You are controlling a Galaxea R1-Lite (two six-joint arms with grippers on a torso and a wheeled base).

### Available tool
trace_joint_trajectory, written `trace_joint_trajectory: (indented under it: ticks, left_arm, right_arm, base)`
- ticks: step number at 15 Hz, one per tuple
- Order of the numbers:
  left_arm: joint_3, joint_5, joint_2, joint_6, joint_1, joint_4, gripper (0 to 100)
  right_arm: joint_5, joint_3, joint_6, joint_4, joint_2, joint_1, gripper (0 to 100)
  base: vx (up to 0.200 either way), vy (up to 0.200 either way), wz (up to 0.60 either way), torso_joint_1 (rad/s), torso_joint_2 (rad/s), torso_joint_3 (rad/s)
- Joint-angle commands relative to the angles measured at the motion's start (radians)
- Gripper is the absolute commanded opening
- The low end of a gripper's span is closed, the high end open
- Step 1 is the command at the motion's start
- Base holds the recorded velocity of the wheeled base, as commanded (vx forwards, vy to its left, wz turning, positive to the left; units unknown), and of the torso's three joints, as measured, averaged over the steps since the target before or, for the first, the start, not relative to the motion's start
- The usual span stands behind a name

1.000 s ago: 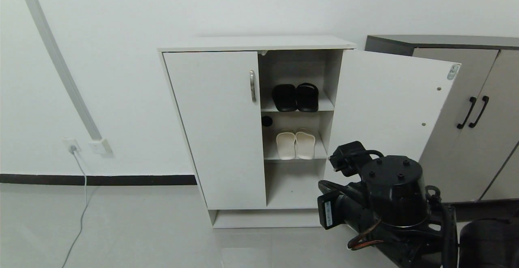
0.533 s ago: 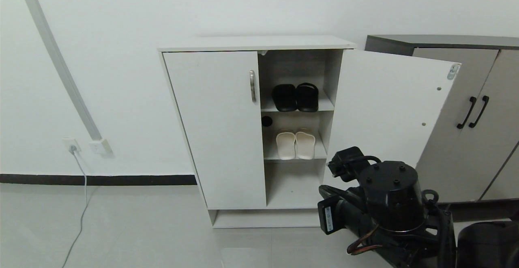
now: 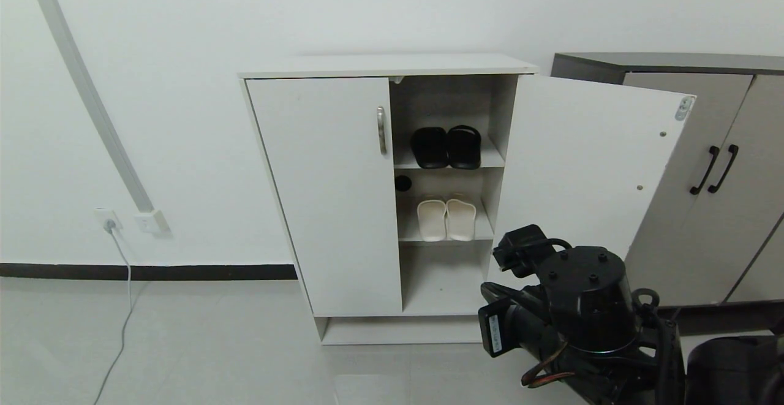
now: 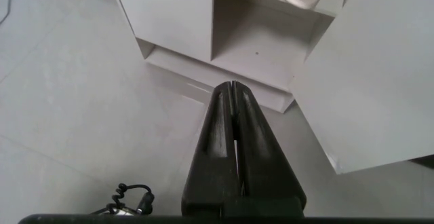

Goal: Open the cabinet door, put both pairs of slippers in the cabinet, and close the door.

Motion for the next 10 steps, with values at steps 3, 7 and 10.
trace_joint_trajectory:
  ticks: [3, 7, 10]
  left_arm:
    - [0.0, 0.0, 0.0, 0.0, 0.0, 0.0, 0]
    - [0.0, 0.0, 0.0, 0.0, 0.0, 0.0, 0]
    - [0.0, 0.0, 0.0, 0.0, 0.0, 0.0, 0]
  right_arm:
    - [-0.001, 0.0, -0.003, 0.0, 0.002, -0.001, 0]
    - [-0.001, 0.0, -0.009, 0.0, 0.002, -0.001, 0]
    - [-0.001, 0.002, -0.009, 0.001, 0.004, 0.001, 0]
  base:
    - [0.0, 0.0, 0.0, 0.0, 0.0, 0.0]
    - [0.0, 0.0, 0.0, 0.02, -0.21, -0.191]
    - [0.0, 0.0, 0.0, 0.066, -0.42, -0.351]
